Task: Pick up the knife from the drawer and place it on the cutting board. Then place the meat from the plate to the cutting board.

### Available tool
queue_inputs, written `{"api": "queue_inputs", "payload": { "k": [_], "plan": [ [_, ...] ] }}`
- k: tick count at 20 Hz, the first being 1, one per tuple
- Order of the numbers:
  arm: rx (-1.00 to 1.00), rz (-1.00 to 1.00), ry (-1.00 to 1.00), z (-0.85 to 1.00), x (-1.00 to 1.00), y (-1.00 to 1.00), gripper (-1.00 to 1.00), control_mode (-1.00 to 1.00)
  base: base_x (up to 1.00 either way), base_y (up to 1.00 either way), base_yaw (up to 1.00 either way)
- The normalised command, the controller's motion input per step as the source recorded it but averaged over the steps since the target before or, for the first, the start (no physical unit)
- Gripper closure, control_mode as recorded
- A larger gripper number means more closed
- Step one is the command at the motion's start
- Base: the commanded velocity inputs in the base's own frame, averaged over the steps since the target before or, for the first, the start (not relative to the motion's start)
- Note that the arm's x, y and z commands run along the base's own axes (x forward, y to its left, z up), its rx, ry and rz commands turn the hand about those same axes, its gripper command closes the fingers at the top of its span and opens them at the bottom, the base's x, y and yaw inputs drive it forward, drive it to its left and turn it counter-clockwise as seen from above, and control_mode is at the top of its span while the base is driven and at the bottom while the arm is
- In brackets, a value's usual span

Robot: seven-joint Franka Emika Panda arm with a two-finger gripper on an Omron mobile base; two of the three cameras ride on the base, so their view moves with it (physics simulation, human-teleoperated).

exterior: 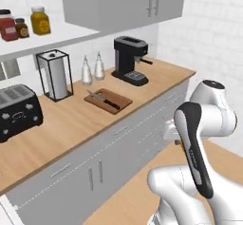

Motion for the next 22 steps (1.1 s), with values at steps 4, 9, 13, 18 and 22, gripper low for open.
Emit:
{"api": "queue_inputs", "payload": {
  "k": [4,9,13,18,22],
  "plan": [
    [0.0,0.0,0.0,0.0,0.0,0.0,1.0,1.0,1.0,-0.51,0.57],
    [0.0,0.0,0.0,0.0,0.0,0.0,1.0,1.0,0.94,-0.46,0.52],
    [0.0,0.0,0.0,0.0,0.0,0.0,1.0,1.0,0.54,-0.22,0.46],
    [0.0,0.0,0.0,0.0,0.0,0.0,1.0,1.0,0.36,-0.02,0.41],
    [0.0,0.0,0.0,0.0,0.0,0.0,1.0,1.0,0.7,-0.3,0.25]
  ]
}}
